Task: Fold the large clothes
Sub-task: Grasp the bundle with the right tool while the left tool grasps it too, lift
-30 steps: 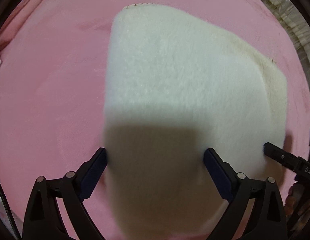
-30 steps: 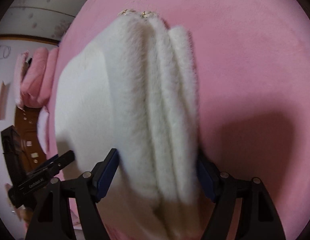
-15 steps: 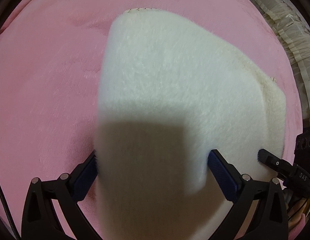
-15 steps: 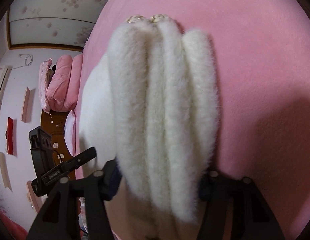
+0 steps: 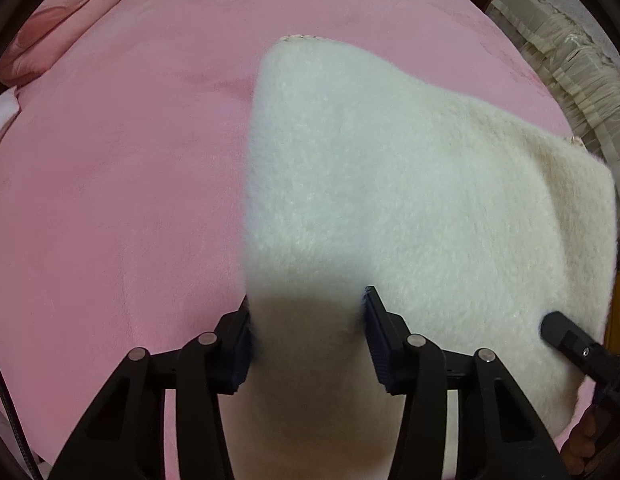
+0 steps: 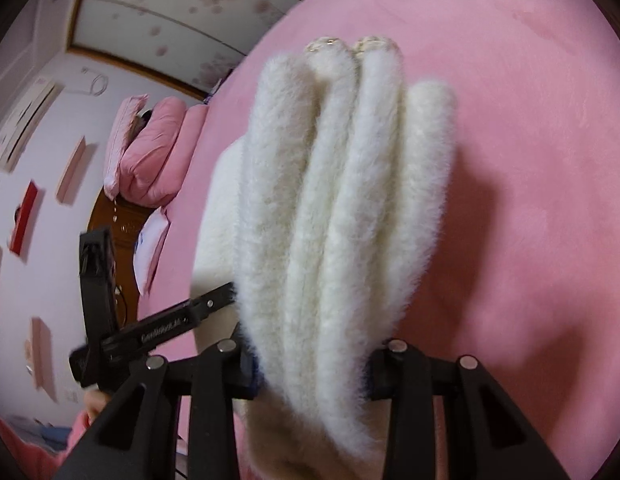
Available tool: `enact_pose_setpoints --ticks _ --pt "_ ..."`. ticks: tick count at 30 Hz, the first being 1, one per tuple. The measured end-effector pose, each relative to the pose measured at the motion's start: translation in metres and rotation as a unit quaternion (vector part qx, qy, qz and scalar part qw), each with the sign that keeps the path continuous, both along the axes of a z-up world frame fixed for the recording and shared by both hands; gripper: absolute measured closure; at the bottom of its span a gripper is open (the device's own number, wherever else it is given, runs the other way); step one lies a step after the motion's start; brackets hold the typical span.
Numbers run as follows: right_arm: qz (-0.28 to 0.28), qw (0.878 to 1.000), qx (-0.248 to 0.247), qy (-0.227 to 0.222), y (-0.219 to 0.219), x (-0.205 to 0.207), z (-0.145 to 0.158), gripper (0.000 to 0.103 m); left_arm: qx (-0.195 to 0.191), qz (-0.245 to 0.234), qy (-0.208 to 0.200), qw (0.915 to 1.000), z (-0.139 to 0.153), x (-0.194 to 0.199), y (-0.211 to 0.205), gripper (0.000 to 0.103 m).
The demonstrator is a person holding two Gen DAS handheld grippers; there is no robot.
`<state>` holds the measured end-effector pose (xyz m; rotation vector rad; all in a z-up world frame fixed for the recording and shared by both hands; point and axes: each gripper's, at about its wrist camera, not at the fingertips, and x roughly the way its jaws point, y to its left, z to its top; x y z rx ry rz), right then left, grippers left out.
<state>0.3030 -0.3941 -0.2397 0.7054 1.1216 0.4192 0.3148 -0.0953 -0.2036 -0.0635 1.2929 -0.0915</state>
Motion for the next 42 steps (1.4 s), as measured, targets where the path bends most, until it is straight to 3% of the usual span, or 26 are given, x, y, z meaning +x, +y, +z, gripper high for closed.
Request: enact_pose_setpoints --ticks 8,15,18,23,27,31,36,42 --pt "0.024 1.000 -0.003 -0.001 -0.006 -0.055 0.029 0.069 -0.039 0.008 0.012 0.9991 0.019 -0.074 0.009 0.067" --pt "0.058 0.998 -0.014 -0.033 -0.005 -0.100 0.074 0.069 -0.124 0.050 0.057 0.9893 0.022 -0.134 0.051 0.069" --pt "0.069 0.997 -0.008 -0.039 0.004 -0.110 0.088 0.069 -0.128 0.068 0.056 0.9879 0.027 -0.154 0.057 0.069" --pt "0.099 0.994 0.015 -0.053 0.036 -0.116 0.109 0.069 -0.125 0.085 0.035 0.9878 0.059 -0.177 0.095 0.071" --pt "0.122 0.990 0.030 -0.070 0.085 -0.109 0.125 0.069 -0.117 0.097 0.022 0.9881 0.090 -0.185 0.166 0.071" --pt "0.139 0.986 0.024 -0.090 0.166 -0.102 0.142 0.069 -0.101 0.096 0.002 0.9902 0.108 -0.181 0.231 0.071" --pt "0.133 0.986 0.040 -0.093 0.268 -0.088 0.149 0.069 -0.108 0.104 -0.024 0.9884 0.127 -0.167 0.351 0.073" --pt "0.115 0.984 0.101 -0.089 0.401 -0.068 0.134 0.069 -0.067 0.116 -0.061 0.9892 0.147 -0.132 0.504 0.075"
